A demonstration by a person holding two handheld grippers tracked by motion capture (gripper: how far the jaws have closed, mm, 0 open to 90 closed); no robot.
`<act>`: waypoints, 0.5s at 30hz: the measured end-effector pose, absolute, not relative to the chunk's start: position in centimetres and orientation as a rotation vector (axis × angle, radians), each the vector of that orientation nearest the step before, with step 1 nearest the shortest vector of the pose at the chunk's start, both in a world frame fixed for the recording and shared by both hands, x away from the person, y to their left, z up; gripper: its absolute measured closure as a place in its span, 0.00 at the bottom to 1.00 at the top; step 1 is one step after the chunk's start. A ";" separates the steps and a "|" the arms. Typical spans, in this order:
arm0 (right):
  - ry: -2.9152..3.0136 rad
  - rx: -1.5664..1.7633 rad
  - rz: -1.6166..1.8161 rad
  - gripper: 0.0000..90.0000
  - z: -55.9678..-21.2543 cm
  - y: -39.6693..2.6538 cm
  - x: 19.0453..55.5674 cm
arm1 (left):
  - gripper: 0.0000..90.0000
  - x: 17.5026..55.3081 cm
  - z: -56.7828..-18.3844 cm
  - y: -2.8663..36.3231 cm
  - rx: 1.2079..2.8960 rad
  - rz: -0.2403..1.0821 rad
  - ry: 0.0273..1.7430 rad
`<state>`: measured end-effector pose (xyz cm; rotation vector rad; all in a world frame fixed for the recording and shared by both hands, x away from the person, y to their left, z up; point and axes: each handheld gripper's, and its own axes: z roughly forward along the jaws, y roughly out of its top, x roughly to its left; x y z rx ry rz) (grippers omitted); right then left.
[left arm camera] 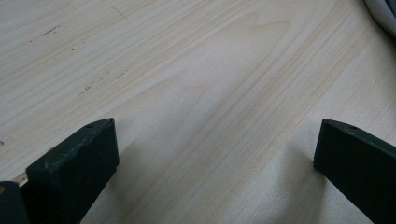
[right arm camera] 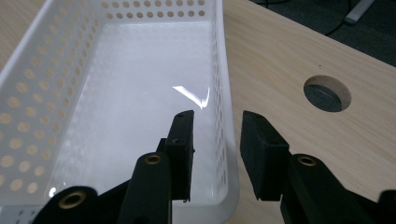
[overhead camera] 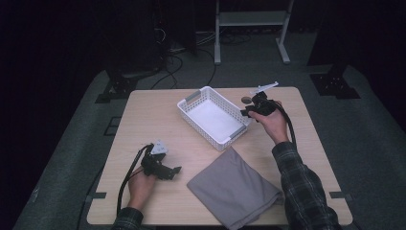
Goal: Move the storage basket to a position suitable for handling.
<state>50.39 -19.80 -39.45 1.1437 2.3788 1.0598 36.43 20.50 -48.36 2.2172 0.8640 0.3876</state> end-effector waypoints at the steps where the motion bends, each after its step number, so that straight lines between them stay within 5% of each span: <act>1: 2.381 1.148 1.052 0.72 -39.6 -19.6 50.7 | 0.00 36.4 -48.4 20.5 2.217 0.387 0.865; 15: 2.420 1.199 0.974 0.86 -41.5 -19.3 52.1 | 0.00 36.4 -48.4 20.5 2.218 0.387 0.861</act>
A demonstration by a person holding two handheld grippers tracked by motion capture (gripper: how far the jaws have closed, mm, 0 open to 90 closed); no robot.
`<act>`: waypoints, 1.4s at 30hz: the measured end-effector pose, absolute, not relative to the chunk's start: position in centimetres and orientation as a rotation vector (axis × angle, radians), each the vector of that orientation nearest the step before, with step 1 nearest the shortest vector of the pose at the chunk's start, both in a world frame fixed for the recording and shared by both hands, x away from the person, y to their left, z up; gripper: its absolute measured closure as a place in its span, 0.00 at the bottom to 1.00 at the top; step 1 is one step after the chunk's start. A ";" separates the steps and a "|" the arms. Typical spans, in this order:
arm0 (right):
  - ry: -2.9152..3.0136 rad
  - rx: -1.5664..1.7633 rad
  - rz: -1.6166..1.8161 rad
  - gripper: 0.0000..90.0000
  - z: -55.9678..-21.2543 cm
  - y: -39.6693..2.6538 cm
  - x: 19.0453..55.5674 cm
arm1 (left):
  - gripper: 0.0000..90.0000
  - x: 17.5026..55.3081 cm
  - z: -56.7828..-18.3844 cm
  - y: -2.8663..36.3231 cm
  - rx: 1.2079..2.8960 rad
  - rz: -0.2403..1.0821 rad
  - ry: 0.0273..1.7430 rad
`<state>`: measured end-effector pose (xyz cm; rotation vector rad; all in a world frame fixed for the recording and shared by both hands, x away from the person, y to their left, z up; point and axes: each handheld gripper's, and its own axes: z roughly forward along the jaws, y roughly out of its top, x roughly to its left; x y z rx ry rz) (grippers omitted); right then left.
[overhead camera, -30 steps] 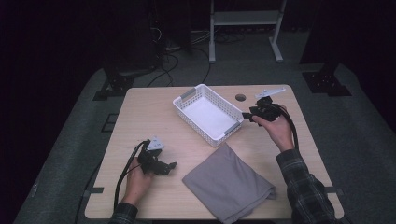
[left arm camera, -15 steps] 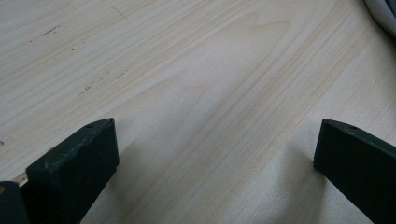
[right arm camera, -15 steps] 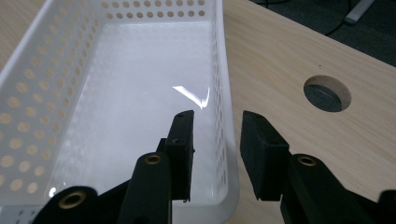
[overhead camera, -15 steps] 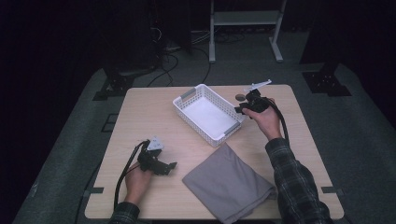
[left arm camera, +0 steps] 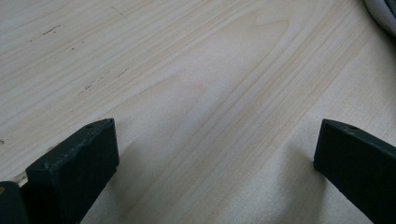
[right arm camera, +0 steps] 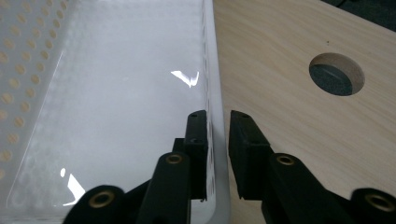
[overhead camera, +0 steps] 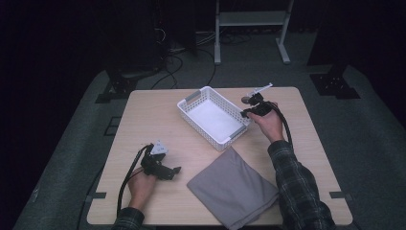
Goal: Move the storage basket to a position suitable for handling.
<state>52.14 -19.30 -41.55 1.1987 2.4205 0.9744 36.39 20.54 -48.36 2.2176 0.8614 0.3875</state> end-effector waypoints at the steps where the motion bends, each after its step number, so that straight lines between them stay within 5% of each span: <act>1: 2.424 1.205 0.972 0.88 -41.6 -19.3 52.2 | 0.00 36.4 -48.4 20.5 2.218 0.388 0.862; 42: 2.371 1.333 0.893 0.93 -41.5 -26.6 49.3 | 0.00 36.2 -48.4 20.4 2.223 0.381 0.845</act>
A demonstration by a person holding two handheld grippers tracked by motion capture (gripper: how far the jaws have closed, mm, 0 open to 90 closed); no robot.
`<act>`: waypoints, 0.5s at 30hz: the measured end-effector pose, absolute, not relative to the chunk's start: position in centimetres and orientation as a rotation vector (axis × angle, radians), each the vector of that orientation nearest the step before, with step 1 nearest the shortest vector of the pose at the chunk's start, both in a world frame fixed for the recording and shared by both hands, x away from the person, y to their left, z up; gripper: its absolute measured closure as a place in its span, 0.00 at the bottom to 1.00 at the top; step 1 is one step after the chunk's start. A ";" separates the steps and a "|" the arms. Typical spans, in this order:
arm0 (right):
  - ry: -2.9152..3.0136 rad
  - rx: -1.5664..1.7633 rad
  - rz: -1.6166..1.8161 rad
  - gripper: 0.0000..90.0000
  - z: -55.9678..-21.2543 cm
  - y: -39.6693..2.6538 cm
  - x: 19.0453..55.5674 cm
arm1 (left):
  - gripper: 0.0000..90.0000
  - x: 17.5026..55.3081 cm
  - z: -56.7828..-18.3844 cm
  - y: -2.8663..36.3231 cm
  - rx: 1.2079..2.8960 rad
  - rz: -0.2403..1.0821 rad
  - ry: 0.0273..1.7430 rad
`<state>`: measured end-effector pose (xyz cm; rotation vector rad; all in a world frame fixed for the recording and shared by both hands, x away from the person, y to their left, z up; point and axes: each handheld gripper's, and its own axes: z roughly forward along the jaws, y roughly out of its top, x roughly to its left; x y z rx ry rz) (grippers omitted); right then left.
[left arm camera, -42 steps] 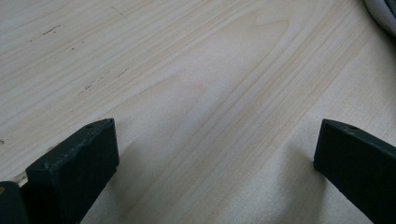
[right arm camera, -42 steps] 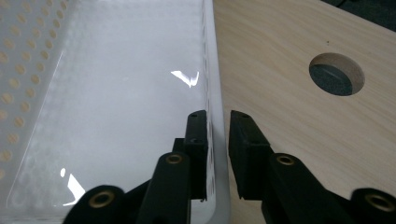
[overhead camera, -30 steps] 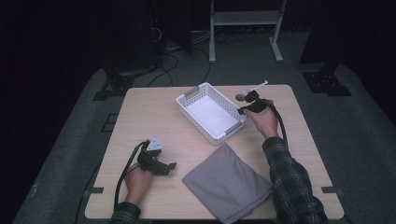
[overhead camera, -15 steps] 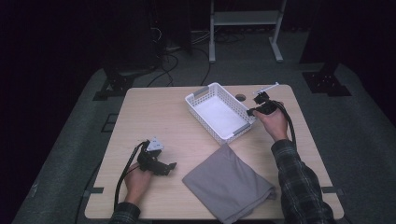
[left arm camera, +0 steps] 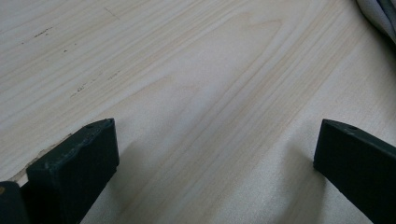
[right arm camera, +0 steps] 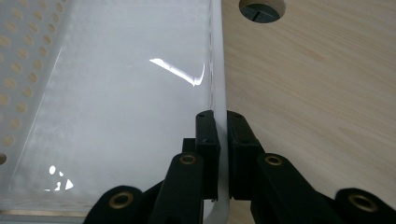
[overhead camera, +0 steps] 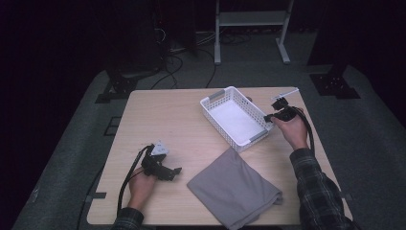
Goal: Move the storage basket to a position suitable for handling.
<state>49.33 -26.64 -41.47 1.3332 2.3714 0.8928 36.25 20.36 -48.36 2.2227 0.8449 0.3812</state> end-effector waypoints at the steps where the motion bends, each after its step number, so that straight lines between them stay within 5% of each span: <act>1: 2.369 1.336 0.892 0.93 -41.5 -26.9 49.2 | 0.00 36.2 -48.4 20.4 2.222 0.381 0.845; 15: 2.352 1.367 0.865 0.93 -41.4 -29.5 47.5 | 0.00 36.2 -48.4 20.4 2.223 0.381 0.845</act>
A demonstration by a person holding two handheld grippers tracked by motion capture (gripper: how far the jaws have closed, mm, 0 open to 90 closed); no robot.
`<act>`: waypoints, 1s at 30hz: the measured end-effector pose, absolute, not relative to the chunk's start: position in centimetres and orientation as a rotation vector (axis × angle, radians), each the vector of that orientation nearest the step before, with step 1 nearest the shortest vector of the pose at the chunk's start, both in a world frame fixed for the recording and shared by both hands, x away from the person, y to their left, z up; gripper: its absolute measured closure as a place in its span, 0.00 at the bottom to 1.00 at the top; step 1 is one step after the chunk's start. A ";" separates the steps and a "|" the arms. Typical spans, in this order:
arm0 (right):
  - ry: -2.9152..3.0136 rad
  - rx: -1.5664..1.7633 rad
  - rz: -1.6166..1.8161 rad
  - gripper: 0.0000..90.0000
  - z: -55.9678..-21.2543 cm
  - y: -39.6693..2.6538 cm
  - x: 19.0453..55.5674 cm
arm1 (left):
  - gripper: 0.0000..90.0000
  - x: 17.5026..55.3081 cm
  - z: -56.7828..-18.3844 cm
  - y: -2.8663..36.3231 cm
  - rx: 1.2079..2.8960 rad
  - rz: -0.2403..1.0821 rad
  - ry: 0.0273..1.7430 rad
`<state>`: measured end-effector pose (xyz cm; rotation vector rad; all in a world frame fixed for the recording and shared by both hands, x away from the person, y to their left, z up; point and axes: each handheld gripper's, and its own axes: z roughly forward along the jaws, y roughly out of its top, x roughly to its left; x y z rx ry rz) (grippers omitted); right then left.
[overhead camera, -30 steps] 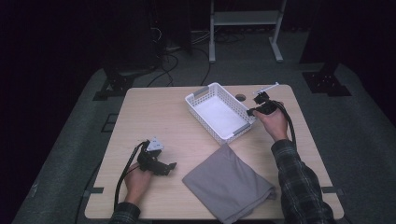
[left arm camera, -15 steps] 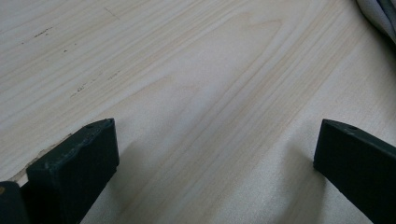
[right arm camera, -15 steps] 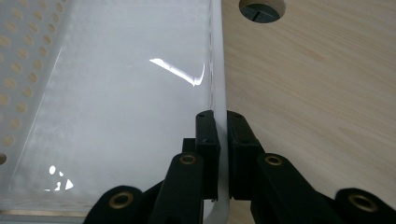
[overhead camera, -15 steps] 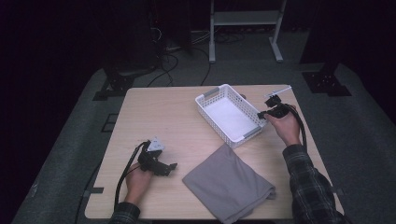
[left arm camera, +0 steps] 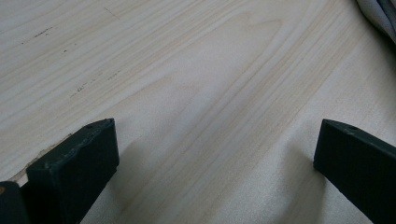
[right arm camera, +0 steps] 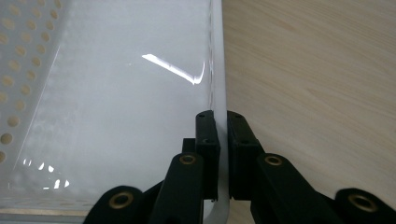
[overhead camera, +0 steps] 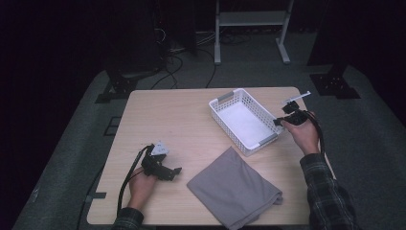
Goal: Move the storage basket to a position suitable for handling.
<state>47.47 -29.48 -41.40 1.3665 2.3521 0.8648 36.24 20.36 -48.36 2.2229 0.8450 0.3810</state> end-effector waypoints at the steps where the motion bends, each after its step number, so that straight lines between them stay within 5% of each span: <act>1: 2.352 1.364 0.863 0.93 -41.4 -29.6 47.4 | 0.00 36.2 -48.4 20.4 2.223 0.381 0.845; 30: 2.385 1.373 0.803 0.92 -41.2 -33.9 42.1 | 0.00 36.2 -48.4 20.3 2.222 0.382 0.848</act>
